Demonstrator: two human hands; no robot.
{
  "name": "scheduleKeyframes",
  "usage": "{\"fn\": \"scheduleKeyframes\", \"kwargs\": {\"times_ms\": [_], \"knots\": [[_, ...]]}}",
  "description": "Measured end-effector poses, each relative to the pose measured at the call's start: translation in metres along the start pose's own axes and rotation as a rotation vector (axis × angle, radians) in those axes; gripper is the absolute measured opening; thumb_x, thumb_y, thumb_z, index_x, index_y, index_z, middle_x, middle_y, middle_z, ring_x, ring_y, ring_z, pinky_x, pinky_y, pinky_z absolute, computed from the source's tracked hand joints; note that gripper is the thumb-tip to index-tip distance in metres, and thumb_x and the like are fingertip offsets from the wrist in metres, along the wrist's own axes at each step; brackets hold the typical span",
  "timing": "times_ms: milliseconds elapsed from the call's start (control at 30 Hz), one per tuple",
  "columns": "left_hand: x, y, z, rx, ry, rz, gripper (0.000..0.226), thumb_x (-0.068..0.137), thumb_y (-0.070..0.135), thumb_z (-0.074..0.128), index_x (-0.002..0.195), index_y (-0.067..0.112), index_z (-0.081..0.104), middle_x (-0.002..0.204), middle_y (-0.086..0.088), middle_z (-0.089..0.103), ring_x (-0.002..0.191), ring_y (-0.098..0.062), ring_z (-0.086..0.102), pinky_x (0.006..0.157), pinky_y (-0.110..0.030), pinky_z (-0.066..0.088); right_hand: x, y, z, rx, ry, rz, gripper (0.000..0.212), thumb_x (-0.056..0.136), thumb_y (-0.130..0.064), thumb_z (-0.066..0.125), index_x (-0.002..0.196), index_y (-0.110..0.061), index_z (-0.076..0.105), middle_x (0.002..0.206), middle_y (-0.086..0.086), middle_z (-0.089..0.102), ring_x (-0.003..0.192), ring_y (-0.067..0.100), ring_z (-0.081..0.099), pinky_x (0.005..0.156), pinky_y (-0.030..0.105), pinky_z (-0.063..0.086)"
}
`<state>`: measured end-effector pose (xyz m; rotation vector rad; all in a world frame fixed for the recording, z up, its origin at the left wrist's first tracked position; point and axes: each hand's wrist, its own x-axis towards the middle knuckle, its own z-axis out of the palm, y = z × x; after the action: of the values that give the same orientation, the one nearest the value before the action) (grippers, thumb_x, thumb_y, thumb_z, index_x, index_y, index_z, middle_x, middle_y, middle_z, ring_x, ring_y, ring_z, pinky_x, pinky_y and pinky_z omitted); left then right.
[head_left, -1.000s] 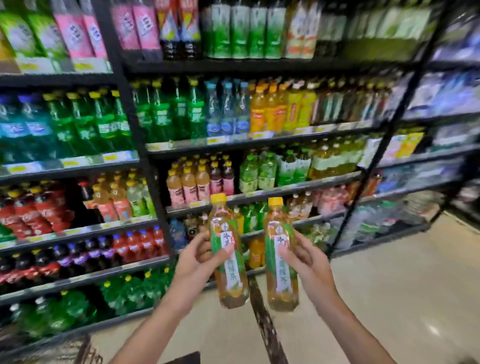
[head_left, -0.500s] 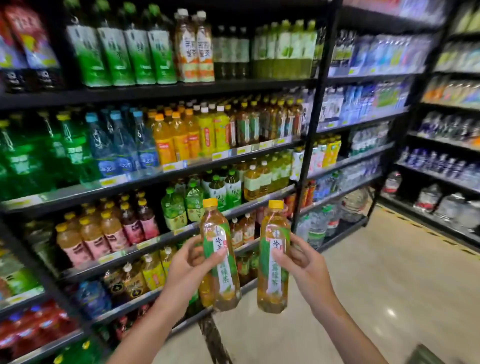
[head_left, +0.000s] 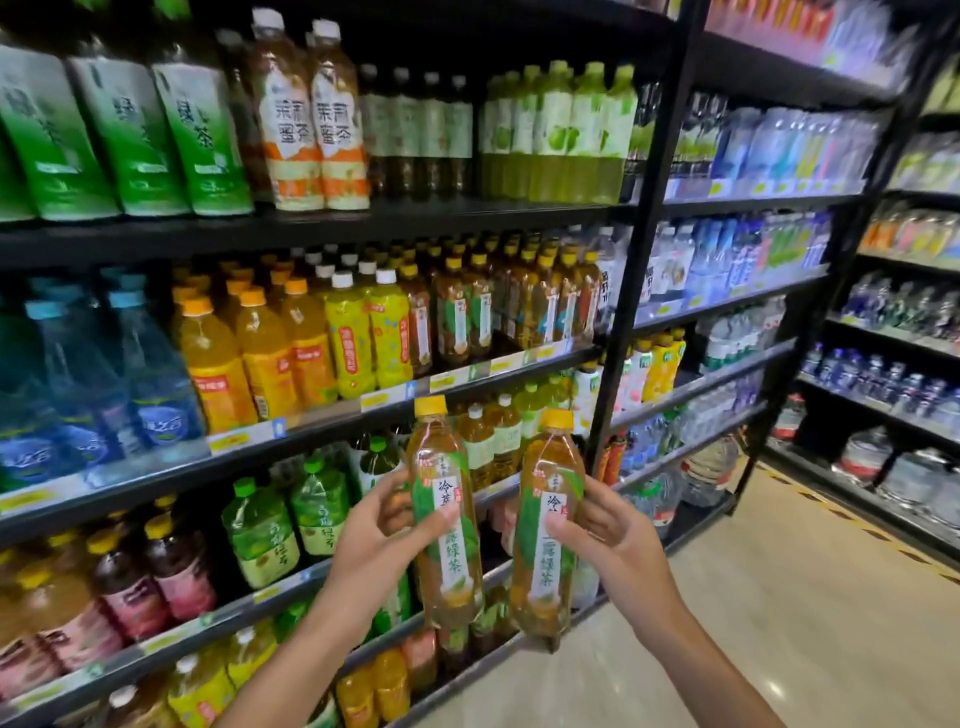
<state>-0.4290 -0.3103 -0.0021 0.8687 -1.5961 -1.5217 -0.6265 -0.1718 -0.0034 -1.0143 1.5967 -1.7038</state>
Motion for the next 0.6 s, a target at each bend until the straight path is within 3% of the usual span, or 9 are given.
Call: {"fn": "scheduleKeyframes", "kwargs": {"times_ms": [133, 333, 400, 500, 600], "knots": [[0.048, 0.012, 0.025, 0.023, 0.023, 0.051, 0.055, 0.070, 0.035, 0.085, 0.121, 0.031, 0.063, 0.106, 0.019, 0.074, 0.097, 0.000, 0.069, 0.076, -0.018, 0.056, 0.060, 0.008, -0.029, 0.002, -0.030, -0.004, 0.055, 0.080, -0.018, 0.079, 0.132, -0.024, 0.060, 0.112, -0.007, 0.076, 0.108, 0.011, 0.071, 0.087, 0.023, 0.058], [0.119, 0.025, 0.063, 0.070, 0.152, 0.118, 0.055, 0.072, 0.034, 0.083, 0.123, 0.029, 0.063, 0.110, 0.012, 0.076, 0.104, -0.006, 0.070, 0.089, -0.027, 0.055, 0.165, 0.012, -0.059, 0.008, -0.178, -0.067, 0.052, 0.084, -0.011, 0.077, 0.127, -0.032, 0.057, 0.109, -0.017, 0.075, 0.103, 0.002, 0.070, 0.086, 0.017, 0.056], [0.142, 0.033, 0.078, 0.086, 0.206, 0.124, 0.049, 0.074, 0.033, 0.083, 0.118, 0.033, 0.062, 0.102, 0.021, 0.076, 0.098, 0.001, 0.069, 0.080, -0.017, 0.055, 0.201, 0.011, -0.067, 0.026, -0.232, -0.091, 0.052, 0.084, -0.009, 0.078, 0.126, -0.030, 0.056, 0.108, -0.019, 0.074, 0.102, 0.000, 0.070, 0.082, 0.012, 0.054], [0.173, 0.044, 0.099, 0.113, 0.266, 0.129, 0.039, 0.086, 0.017, 0.077, 0.103, 0.040, 0.051, 0.075, 0.043, 0.065, 0.075, 0.024, 0.061, 0.062, -0.002, 0.047, 0.252, 0.009, -0.079, 0.056, -0.294, -0.109, 0.055, 0.084, -0.007, 0.078, 0.131, -0.022, 0.056, 0.110, -0.013, 0.075, 0.103, 0.004, 0.070, 0.082, 0.014, 0.055], [0.198, 0.052, 0.108, 0.144, 0.328, 0.115, 0.041, 0.084, 0.019, 0.079, 0.098, 0.044, 0.050, 0.078, 0.035, 0.067, 0.073, 0.027, 0.057, 0.070, -0.008, 0.051, 0.299, 0.009, -0.086, 0.079, -0.356, -0.110, 0.055, 0.082, -0.013, 0.080, 0.128, -0.031, 0.055, 0.113, -0.014, 0.074, 0.105, 0.005, 0.070, 0.087, 0.020, 0.057]]}}
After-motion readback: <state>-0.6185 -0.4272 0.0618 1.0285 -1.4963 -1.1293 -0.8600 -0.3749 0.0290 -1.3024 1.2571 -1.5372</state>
